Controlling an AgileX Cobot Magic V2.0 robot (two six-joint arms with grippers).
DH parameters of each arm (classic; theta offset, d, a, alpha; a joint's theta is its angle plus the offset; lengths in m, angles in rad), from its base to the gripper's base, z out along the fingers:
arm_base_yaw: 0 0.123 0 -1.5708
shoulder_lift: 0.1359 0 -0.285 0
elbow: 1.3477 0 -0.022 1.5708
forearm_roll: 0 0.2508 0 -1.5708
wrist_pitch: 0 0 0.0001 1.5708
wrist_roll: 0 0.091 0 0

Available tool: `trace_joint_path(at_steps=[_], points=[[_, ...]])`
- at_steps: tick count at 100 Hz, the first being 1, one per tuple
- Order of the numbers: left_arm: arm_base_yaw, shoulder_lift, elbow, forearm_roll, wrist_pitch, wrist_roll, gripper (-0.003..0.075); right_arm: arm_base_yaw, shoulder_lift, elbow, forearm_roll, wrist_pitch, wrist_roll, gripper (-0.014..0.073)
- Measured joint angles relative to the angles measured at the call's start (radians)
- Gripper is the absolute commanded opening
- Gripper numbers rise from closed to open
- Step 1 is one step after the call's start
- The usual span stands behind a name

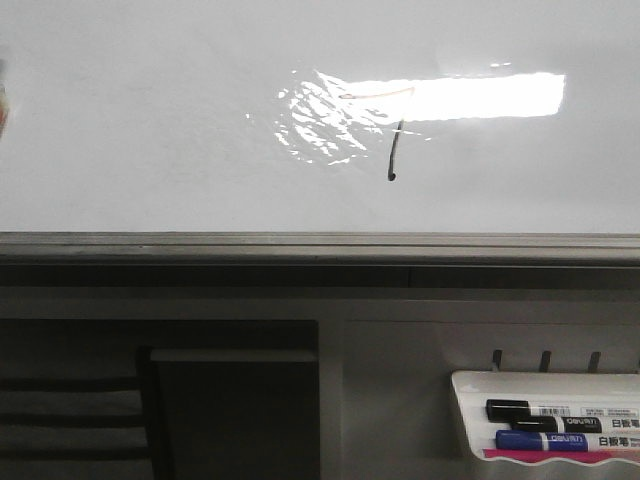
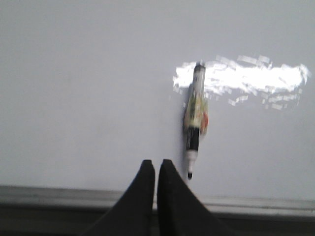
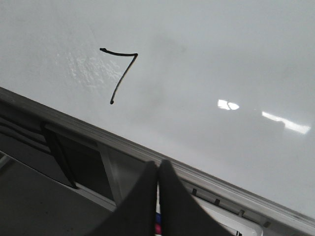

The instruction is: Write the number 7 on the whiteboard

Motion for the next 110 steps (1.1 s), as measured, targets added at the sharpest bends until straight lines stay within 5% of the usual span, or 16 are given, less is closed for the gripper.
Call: trace_joint_path(at_steps=[90,110], points=[[0.0,0.0,0.0,-0.007,0.0,-0.004,-0.002,-0.003,-0.013,0.016,0.0,-0.011,0.0,-0.0071],[0.0,0.0,0.0,-0.007,0.0,-0.004,-0.002,-0.103,-0.131,0.167,0.002,-0.069,0.0,-0.0071]])
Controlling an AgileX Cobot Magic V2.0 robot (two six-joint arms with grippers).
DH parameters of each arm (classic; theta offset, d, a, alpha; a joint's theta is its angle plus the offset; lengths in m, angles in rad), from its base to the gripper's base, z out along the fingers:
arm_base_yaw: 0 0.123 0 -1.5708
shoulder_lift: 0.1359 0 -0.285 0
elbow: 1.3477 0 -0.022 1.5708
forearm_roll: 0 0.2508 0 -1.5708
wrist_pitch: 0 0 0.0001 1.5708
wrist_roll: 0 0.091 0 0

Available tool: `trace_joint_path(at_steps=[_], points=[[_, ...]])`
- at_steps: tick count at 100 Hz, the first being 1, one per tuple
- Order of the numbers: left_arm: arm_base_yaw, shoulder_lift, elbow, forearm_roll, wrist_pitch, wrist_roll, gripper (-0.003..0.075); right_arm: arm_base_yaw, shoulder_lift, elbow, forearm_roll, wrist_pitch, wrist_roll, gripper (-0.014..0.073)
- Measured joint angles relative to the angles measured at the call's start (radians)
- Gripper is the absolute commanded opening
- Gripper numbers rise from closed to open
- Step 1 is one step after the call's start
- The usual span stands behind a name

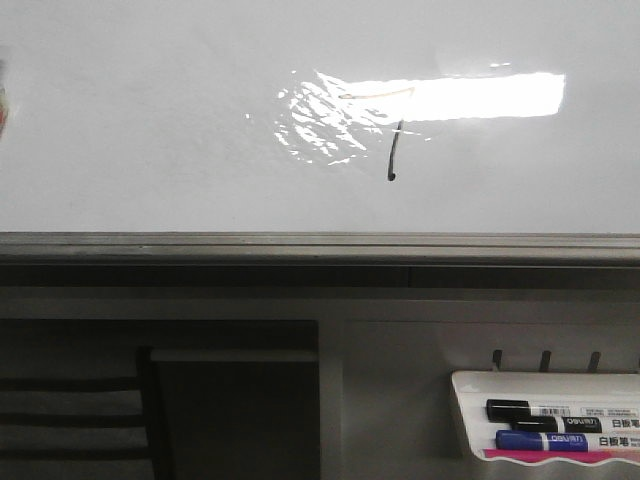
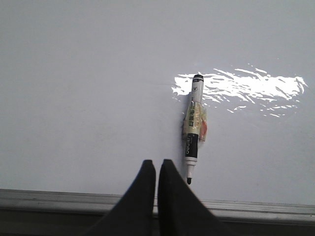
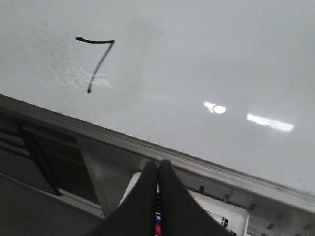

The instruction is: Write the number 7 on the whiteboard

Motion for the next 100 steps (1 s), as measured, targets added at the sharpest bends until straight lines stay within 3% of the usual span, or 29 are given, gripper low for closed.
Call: trace_joint_path(at_steps=[36,70,100], points=[[0.0,0.0,0.0,0.0,0.0,0.0,-0.002,-0.237,-0.349,0.357,0.004,-0.268,0.0,-0.0071],[0.0,0.0,0.0,0.0,0.0,0.0,-0.002,-0.254,-0.425,0.448,0.004,-0.439,0.0,-0.0071],[0.0,0.0,0.0,0.0,0.0,0.0,-0.002,-0.254,-0.428,0.448,0.004,-0.452,0.0,-0.0071]])
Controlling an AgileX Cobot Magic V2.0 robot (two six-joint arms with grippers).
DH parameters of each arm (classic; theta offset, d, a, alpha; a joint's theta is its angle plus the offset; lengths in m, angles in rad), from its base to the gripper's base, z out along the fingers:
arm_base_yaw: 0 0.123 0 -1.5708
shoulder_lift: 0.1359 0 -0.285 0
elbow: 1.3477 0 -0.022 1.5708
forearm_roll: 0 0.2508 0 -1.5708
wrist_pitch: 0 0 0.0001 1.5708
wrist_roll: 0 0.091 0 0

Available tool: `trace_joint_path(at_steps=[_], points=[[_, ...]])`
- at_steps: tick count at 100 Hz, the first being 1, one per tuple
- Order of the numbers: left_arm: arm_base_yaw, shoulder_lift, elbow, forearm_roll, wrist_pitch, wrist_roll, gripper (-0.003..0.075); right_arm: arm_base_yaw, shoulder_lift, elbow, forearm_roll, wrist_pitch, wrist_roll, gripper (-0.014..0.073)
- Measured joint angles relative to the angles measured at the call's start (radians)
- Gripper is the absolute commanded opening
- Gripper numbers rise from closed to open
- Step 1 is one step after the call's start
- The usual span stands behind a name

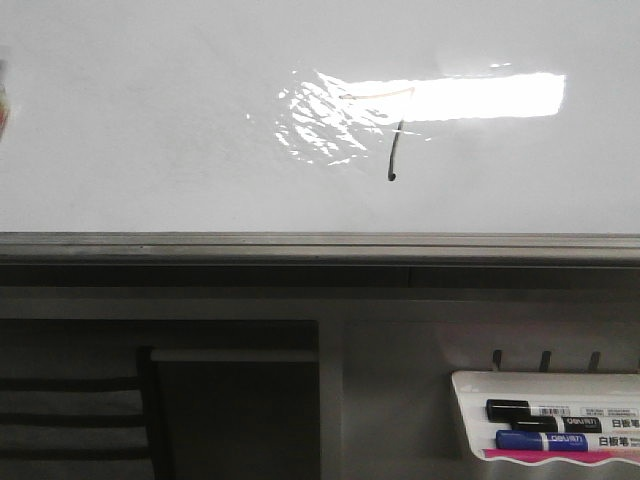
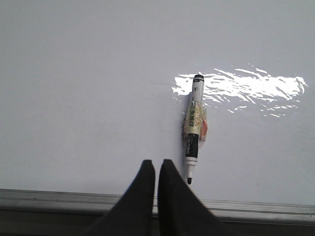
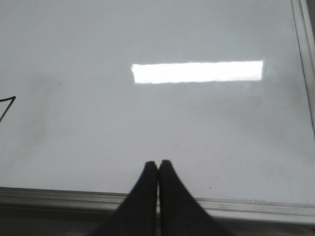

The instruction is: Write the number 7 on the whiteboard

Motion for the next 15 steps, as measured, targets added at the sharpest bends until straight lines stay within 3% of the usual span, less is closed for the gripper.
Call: trace_joint_path(at_steps=[15], points=[[0.0,0.0,0.0,0.0,0.0,0.0,-0.002,0.0,0.0,0.0,0.0,0.0,0.0,-0.0071]])
